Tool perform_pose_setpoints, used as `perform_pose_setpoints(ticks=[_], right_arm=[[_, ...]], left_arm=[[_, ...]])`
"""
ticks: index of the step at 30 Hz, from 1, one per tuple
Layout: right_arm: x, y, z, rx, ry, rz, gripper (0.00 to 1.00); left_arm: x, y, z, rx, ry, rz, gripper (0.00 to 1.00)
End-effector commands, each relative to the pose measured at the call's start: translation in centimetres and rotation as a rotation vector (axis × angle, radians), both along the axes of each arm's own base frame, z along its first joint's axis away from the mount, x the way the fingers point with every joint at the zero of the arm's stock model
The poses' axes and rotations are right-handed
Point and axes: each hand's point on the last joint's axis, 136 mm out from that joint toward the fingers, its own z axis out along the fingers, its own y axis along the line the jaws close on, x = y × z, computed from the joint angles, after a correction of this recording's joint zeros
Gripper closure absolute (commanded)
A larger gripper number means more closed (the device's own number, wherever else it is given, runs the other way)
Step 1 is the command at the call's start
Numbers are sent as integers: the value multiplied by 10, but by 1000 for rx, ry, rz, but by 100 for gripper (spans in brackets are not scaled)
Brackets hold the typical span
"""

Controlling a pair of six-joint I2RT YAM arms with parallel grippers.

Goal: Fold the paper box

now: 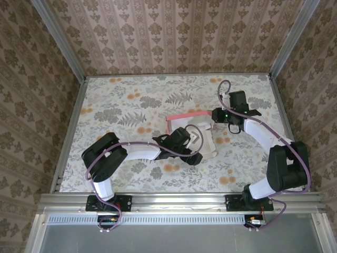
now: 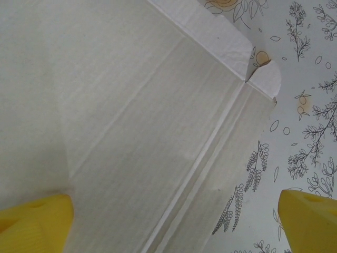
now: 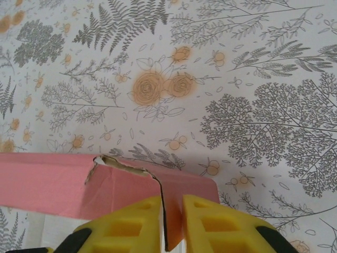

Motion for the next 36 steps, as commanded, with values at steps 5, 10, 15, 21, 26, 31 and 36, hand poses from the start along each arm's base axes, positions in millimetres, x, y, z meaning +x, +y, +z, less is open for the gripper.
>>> perform_pose_setpoints(ticks=[5, 10, 15, 21, 26, 31, 36], right_arm=[[-13, 6, 7, -59, -35, 24, 89], [-21, 13, 8, -86, -31, 48, 91], [-27, 21, 6, -104, -18, 74, 92], [-31, 27, 7, -123, -11, 102, 92], [-33, 33, 9, -119, -7, 119, 92], [-37, 38, 6, -122, -2, 129, 92], [-41, 42, -5, -133, -7, 136, 92]], left_arm=[[-4, -3, -5, 2, 1, -21, 0], [-4, -5, -6, 1, 6, -22, 0], [-3, -5, -8, 5, 9, -16, 0], [-4, -5, -10, 7, 14, -18, 0], [-4, -5, -10, 4, 15, -13, 0], [-3, -7, -7, -18, 27, 7, 0], [-1, -12, 11, -92, 43, 41, 0]])
